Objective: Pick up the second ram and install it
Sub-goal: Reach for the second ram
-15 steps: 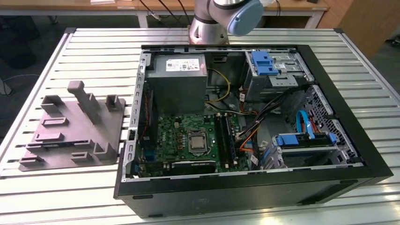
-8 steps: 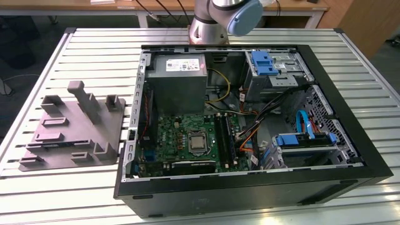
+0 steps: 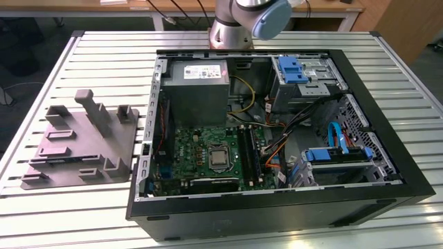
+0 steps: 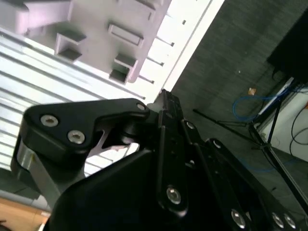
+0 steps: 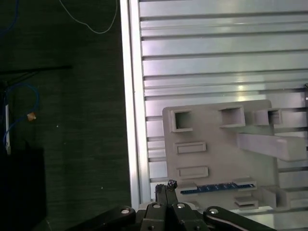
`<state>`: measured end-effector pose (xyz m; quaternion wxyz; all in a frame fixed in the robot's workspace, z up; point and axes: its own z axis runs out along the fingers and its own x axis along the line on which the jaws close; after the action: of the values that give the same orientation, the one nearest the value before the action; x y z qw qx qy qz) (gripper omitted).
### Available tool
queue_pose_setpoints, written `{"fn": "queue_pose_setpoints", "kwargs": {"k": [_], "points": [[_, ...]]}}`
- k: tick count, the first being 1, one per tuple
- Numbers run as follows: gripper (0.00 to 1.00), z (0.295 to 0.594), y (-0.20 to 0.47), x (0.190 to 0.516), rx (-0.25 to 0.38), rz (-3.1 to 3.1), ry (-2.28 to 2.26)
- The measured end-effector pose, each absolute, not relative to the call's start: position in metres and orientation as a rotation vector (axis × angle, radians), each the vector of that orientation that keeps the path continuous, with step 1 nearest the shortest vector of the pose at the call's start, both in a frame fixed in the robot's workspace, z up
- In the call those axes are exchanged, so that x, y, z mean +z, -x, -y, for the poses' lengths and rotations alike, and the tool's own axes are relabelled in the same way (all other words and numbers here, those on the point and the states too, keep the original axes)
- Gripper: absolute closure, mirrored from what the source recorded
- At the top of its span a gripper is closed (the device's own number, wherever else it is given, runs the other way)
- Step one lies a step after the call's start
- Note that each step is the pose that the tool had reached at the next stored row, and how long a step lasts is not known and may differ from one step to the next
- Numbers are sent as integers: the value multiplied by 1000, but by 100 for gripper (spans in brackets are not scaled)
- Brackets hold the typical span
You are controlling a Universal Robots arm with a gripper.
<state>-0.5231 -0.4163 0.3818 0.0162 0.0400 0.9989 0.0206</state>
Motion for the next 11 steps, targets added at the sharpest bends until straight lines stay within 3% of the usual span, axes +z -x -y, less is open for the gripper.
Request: {"fn": "queue_pose_setpoints", "kwargs": {"k": [11], "points": [[89, 421, 492, 364, 64, -3109, -125]]}}
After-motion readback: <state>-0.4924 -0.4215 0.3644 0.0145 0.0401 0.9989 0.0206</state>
